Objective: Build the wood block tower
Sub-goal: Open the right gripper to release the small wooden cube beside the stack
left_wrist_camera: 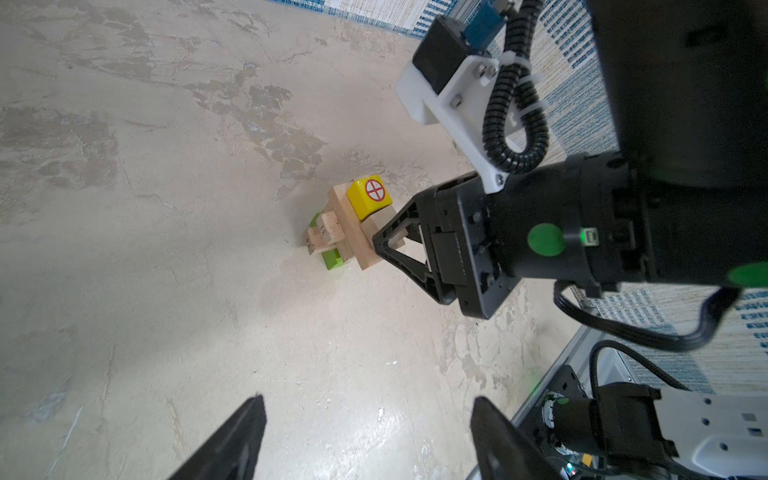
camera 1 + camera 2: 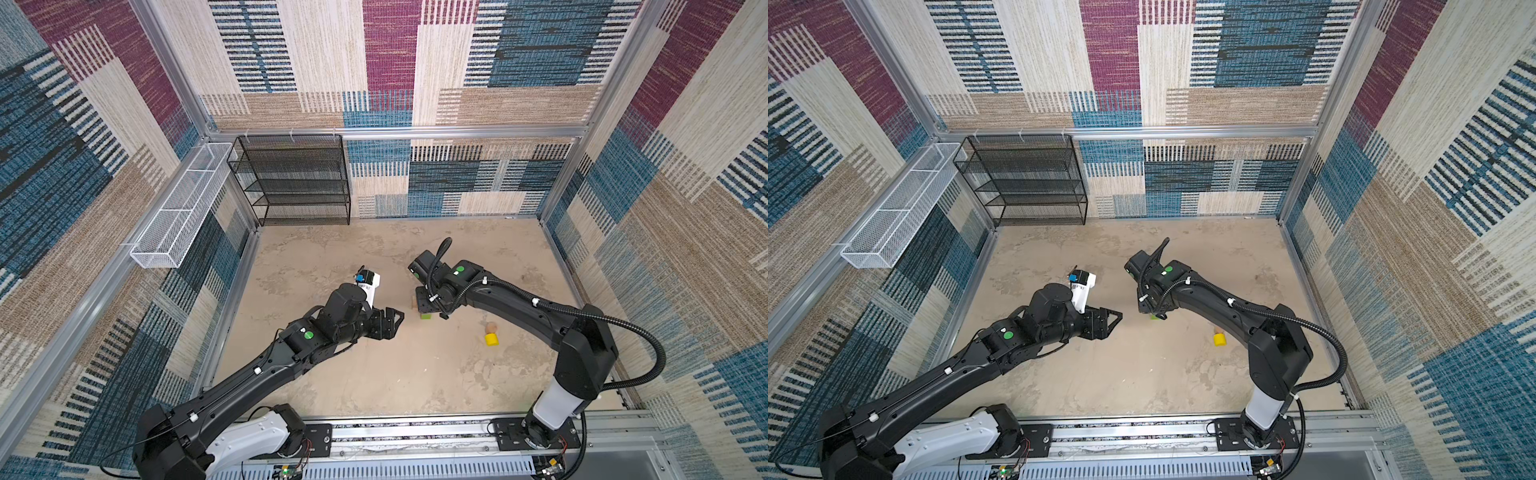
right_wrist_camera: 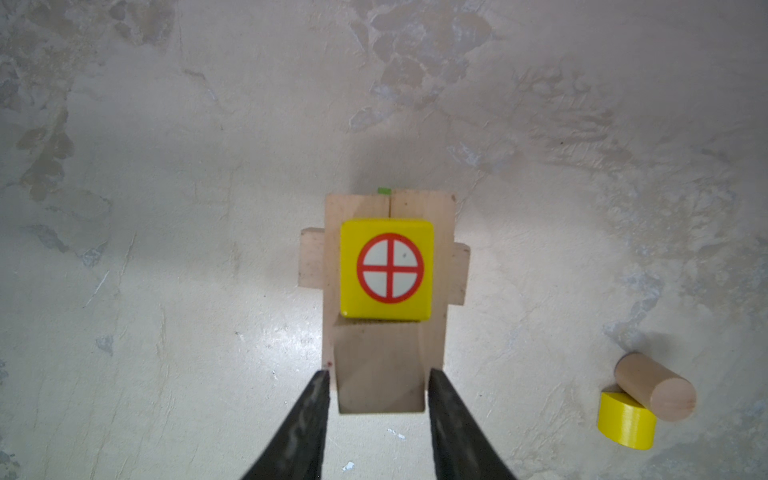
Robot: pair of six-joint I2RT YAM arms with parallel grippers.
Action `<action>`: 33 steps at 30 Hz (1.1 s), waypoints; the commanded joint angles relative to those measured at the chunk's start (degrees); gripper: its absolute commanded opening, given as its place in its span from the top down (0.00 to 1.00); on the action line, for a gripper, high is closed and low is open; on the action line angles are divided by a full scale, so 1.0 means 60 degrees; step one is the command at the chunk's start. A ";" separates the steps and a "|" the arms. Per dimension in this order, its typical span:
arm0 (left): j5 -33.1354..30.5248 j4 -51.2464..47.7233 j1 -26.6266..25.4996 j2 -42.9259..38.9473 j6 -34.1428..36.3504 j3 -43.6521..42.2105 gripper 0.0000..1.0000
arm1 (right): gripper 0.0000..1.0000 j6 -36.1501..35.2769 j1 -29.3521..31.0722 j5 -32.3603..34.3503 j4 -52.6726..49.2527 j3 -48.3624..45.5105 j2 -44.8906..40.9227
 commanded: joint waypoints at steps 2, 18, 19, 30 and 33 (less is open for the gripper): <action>-0.0042 -0.0172 0.0007 -0.0035 0.0128 0.0028 0.18 | 0.60 0.0155 -0.0002 0.0147 0.0118 -0.0036 0.0014; -0.0042 -0.0202 0.0006 -0.0062 0.0157 0.0031 0.18 | 0.65 0.0209 -0.0030 0.0188 0.0070 0.0015 0.0022; -0.0043 -0.0191 0.0006 -0.0072 0.0155 0.0027 0.18 | 0.66 0.0200 -0.0024 0.0190 0.0068 0.0003 0.0006; -0.0027 -0.0173 0.0001 -0.0012 0.0112 0.0024 0.18 | 0.64 0.0156 -0.0037 0.0205 0.0056 0.0074 0.0044; -0.0026 -0.0184 0.0005 -0.0026 0.0099 0.0005 0.18 | 0.60 0.0155 -0.0037 0.0205 0.0039 0.0089 0.0044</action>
